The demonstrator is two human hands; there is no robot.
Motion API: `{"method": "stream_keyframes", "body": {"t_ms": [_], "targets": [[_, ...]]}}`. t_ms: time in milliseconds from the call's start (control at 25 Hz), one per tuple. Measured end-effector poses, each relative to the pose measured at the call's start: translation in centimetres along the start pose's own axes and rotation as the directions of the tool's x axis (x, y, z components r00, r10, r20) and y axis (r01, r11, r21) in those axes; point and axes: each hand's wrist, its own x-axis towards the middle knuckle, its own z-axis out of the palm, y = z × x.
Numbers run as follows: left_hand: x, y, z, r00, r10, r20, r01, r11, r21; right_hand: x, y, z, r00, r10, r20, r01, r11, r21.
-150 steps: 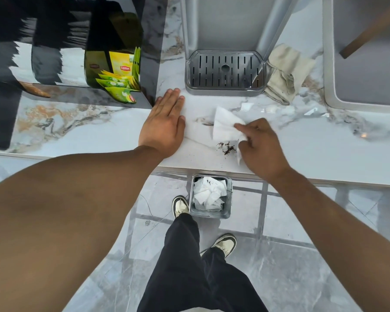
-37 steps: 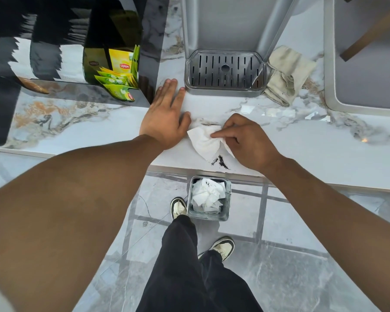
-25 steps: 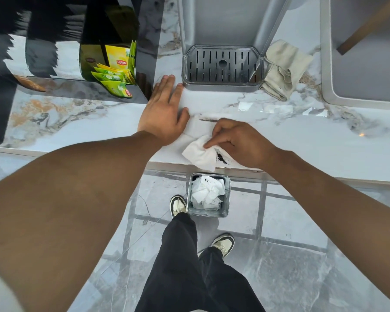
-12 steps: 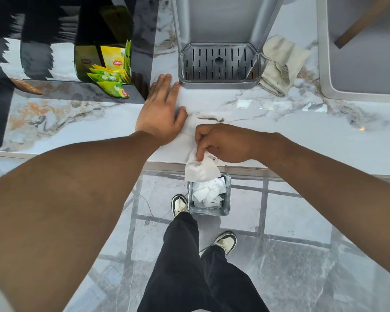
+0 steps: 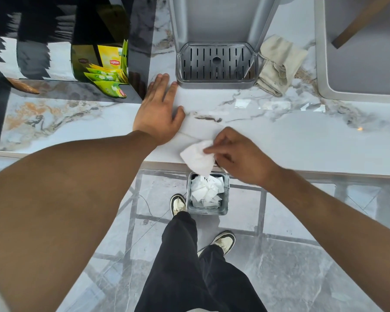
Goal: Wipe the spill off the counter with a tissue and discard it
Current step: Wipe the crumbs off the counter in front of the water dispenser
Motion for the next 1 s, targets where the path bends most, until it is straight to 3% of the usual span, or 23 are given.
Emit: {"method": "stream_keyframes", "body": {"t_ms": [160,240,320,480,600,680,760,800,880,960,1000], "targets": [[0.0,0.0,0.1,1.0,-0.004,-0.005,0.004,1.0,0.001,-3.3,-0.4,-0.1,1.0,0.019,0.025,-0.021,0.995,0.102],[-0.1,0.0,0.0,1.0,-0.009,0.0,0.009,1.0,0.001,-2.0,-0.2,-1.3,0.985,0.07,-0.155,-0.047,0.988,0.148],[-0.1,0.0,0.0,1.0,-0.007,0.0,0.007,1.0,0.01,0.7,0.6,-2.9,0.929,0.116,-0.35,-0.092,0.992,0.085],[0.0,-0.1,0.3,1.0,-0.008,-0.003,0.008,1.0,0.021,3.5,2.6,-3.9,0.836,0.248,-0.489,-0.296,0.955,-0.022],[0.0,-0.3,0.3,1.0,-0.01,-0.004,0.01,1.0,0.016,1.3,2.1,-1.8,0.88,0.173,-0.442,-0.227,0.971,-0.072],[0.0,-0.2,0.2,1.0,-0.005,-0.001,0.005,1.0,0.016,-0.5,0.8,0.0,0.961,0.109,-0.254,-0.122,0.992,-0.037],[0.0,-0.1,0.1,1.0,-0.009,0.004,0.009,1.0,0.016,-0.8,-0.3,0.7,0.993,0.079,-0.088,-0.076,0.997,0.027],[0.0,-0.1,0.1,1.0,-0.013,0.01,0.013,1.0,0.015,-0.3,-0.4,0.3,0.993,0.067,-0.099,-0.062,0.996,0.056],[-0.1,-0.1,0.1,1.0,-0.016,0.018,0.015,1.0,0.015,1.7,0.5,-1.3,0.96,0.092,-0.263,-0.085,0.996,0.039],[0.0,-0.1,0.0,1.0,-0.014,0.013,0.014,1.0,0.015,3.3,1.7,-3.1,0.905,0.176,-0.387,-0.211,0.976,-0.051],[0.0,0.0,0.0,1.0,-0.014,0.012,0.014,1.0,0.013,3.3,1.9,-3.2,0.907,0.199,-0.372,-0.246,0.966,-0.082]]}}
